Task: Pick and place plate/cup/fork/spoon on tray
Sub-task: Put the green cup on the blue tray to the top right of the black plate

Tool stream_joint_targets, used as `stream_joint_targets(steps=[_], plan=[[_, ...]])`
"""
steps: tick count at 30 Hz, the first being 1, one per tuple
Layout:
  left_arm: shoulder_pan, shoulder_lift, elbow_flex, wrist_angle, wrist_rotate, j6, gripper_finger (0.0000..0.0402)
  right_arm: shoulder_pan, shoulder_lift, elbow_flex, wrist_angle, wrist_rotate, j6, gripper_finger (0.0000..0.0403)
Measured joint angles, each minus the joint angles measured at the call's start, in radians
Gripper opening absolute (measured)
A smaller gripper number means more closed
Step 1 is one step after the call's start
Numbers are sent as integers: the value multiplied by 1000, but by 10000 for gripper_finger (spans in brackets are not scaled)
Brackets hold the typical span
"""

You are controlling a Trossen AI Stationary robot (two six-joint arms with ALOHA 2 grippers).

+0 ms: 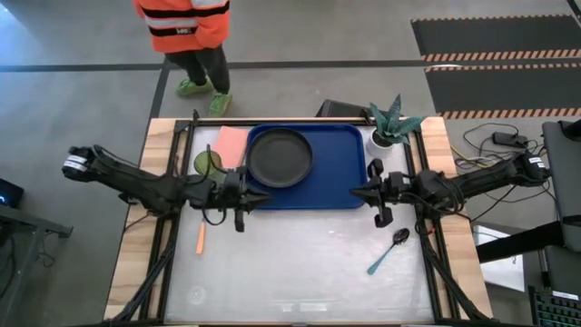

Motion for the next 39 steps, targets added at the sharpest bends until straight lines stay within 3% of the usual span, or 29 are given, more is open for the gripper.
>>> stream_joint_targets(steps=[5,10,13,19,21,27,34,39], plan=[[1,-53,13,-186,-103,-103,0,0,0,37,-46,0,-8,9],[2,-52,121,-433,-119,-167,0,0,0,37,-59,0,-26,9],[2,-37,248,-726,-146,-279,0,0,0,35,-60,0,-26,9],[32,23,473,-1468,-153,-549,0,0,0,35,-64,0,-51,9],[72,30,505,-1616,-128,-610,0,0,0,35,-65,0,-69,9],[233,24,495,-1699,52,-608,0,0,0,35,-65,1,-136,9],[408,64,522,-1687,56,-457,0,0,-1,61,-66,1,-222,9],[468,119,538,-1686,112,-314,0,0,-1,84,-77,1,-246,9]])
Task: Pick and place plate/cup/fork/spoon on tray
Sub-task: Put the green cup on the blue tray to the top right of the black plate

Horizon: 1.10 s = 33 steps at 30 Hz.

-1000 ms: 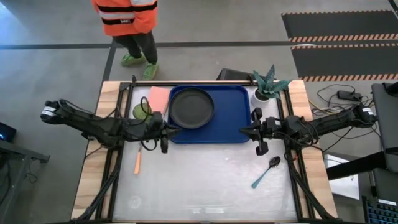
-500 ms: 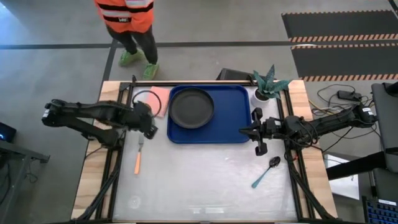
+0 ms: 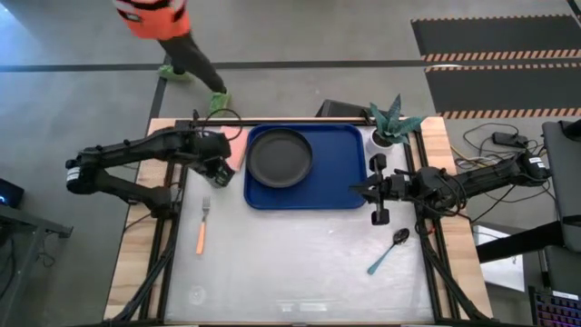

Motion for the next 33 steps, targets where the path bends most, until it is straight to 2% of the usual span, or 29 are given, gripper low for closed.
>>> stream_joint_targets(steps=[3,6,14,18,33], plan=[[-1,20,-3,-3,75,28,3,0,0,15,-45,0,-5,9],[-1,33,-5,-4,121,33,26,0,1,23,-90,0,-5,9],[-1,15,-7,-37,94,26,134,0,1,23,-106,0,14,9],[-1,13,-8,-34,53,50,170,0,1,23,-106,0,20,9],[18,57,-91,-18,-56,129,175,0,2,22,-147,0,82,9]])
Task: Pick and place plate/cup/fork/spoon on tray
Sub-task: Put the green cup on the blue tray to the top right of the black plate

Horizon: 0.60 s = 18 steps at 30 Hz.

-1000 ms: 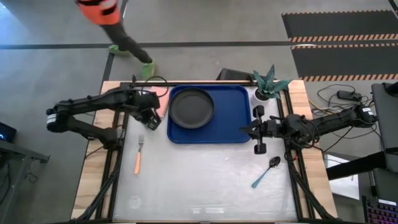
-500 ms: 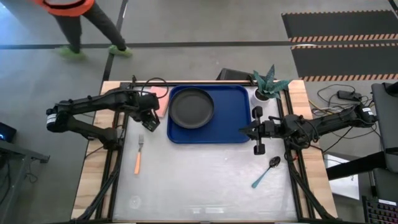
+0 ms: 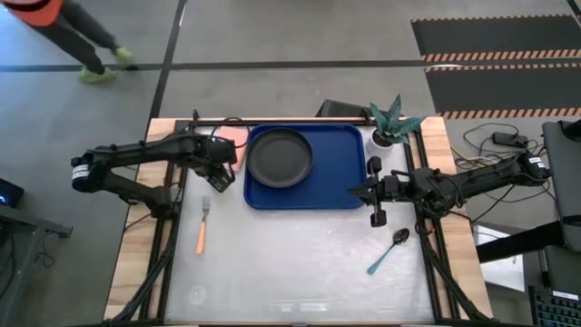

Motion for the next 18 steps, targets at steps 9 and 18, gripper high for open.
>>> stream_joint_targets(steps=[9,18], plan=[[0,28,-63,31,0,18,117,0,0,0,-5,0,3,9],[0,25,-64,30,0,26,6,0,0,0,-6,0,0,9]])
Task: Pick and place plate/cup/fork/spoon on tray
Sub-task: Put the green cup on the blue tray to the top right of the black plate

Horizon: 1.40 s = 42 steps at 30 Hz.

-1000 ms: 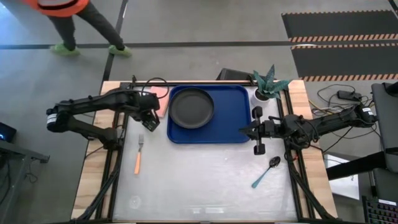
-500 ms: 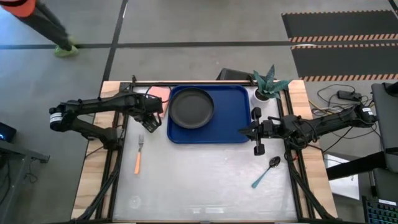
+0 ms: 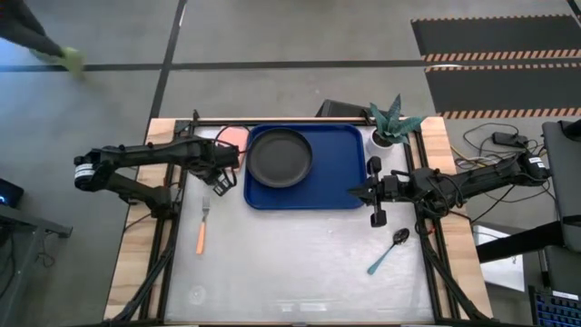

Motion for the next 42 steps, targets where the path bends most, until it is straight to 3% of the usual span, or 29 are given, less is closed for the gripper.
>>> stream_joint_targets(steps=[10,15,27,42], plan=[[-31,-3,137,-38,-4,4,1,0,-2,0,0,0,-8,9],[-86,29,254,117,0,19,1,-5,-28,3,0,0,-31,9],[-125,250,486,478,130,311,0,-16,-180,10,-77,-1,-47,9],[-88,515,712,652,156,596,0,-16,-283,10,-185,-1,28,9]])
